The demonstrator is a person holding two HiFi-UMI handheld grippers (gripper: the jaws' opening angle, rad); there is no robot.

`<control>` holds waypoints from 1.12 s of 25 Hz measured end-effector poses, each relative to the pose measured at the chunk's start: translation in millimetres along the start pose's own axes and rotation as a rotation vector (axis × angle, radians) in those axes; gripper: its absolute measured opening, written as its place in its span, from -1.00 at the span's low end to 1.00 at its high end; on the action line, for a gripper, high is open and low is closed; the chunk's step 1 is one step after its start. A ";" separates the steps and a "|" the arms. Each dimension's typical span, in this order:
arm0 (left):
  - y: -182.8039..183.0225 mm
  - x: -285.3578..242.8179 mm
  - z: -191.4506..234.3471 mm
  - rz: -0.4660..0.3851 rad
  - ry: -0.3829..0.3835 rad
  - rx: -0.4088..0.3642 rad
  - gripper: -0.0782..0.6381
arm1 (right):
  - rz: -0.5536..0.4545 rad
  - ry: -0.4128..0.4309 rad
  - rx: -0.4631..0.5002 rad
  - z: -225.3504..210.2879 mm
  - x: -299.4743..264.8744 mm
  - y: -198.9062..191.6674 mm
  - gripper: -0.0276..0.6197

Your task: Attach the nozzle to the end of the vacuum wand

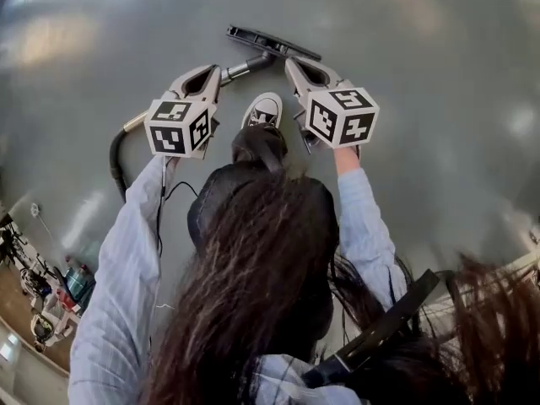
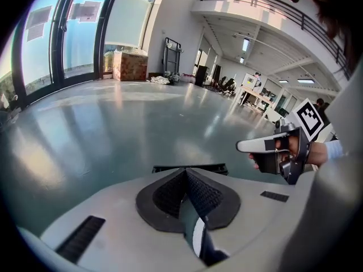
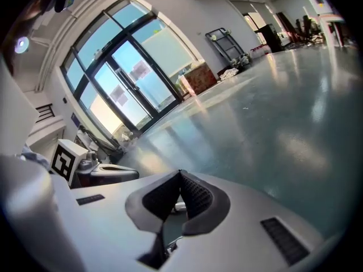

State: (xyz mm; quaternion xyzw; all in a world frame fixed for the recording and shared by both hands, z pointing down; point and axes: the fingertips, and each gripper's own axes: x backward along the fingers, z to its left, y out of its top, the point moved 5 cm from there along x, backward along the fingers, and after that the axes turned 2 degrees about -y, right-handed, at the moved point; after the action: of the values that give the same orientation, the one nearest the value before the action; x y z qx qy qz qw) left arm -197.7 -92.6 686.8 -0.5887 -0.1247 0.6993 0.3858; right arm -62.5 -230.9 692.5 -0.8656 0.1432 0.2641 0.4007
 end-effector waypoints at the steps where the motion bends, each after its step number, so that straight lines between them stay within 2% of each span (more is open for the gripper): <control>1: 2.6 5.8 -5.8 0.010 -0.002 0.009 -0.77 | -0.002 -0.011 -0.022 6.9 7.5 3.7 -0.90; 5: 18.7 40.5 -27.9 0.018 -0.001 0.085 -0.77 | 0.014 -0.039 -0.042 40.9 42.9 22.4 -0.90; 10: 68.1 123.3 -63.0 0.034 -0.014 0.031 -0.77 | 0.035 -0.036 -0.063 106.4 111.0 66.0 -0.90; 13: 94.9 171.1 -81.0 0.014 -0.007 0.081 -0.77 | 0.043 -0.035 -0.055 141.8 148.3 86.6 -0.90; 17: 129.5 255.2 -106.9 -0.051 -0.002 0.223 -0.77 | 0.034 -0.042 -0.028 207.5 213.5 118.0 -0.90; 19: 143.2 299.2 -120.3 -0.082 0.004 0.267 -0.77 | 0.042 -0.042 -0.031 240.9 246.5 128.1 -0.90; 22: 169.0 360.7 -152.2 -0.166 0.021 0.266 -0.77 | 0.052 -0.027 -0.045 280.5 301.5 141.9 -0.90; 24: 189.9 403.6 -183.0 -0.222 0.007 0.255 -0.77 | 0.036 -0.008 -0.066 305.7 345.9 153.2 -0.90; 28: 218.0 482.7 -235.9 -0.279 -0.014 0.259 -0.77 | -0.001 -0.023 -0.063 352.7 421.9 175.2 -0.90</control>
State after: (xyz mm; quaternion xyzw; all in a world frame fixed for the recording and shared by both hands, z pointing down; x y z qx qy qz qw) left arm -70.8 26.5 133.8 -0.5061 -0.1168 0.6533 0.5508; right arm 82.0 -86.6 152.8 -0.8746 0.1299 0.2783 0.3751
